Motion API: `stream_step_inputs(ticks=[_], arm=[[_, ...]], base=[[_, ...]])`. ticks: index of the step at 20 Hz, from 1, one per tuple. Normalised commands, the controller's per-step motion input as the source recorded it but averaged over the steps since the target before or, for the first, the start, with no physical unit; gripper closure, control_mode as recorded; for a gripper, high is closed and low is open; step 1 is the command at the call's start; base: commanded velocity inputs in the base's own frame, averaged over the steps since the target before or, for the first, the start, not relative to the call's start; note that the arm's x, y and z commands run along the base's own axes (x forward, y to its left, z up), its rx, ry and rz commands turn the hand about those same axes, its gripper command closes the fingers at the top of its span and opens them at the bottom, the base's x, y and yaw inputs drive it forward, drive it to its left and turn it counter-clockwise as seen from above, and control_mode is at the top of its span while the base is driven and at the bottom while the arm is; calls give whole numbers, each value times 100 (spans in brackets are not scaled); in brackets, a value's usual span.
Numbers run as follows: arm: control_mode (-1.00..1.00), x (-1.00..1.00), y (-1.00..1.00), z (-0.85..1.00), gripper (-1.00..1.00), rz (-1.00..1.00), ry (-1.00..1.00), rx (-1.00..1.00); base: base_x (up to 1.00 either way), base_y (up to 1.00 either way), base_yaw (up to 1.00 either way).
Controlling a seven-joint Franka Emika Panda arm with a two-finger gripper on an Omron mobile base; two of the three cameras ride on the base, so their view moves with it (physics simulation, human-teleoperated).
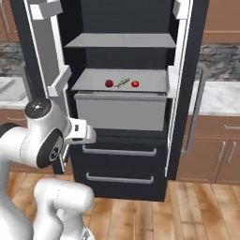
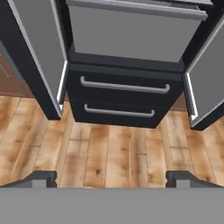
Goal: Place one tomato and one fish in each tupperware on the nearby counter, to pack two identical lunches.
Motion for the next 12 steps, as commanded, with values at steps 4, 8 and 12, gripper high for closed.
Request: stream_step_inputs(ticks=[4,8,12], arm=[[100,0,0,0,-100,0,0,0],[100,0,0,0,-100,0,0,0],[100,0,0,0,-100,0,0,0]], base=[[78,-29,0],[47,-60,0],[70,-11,0]])
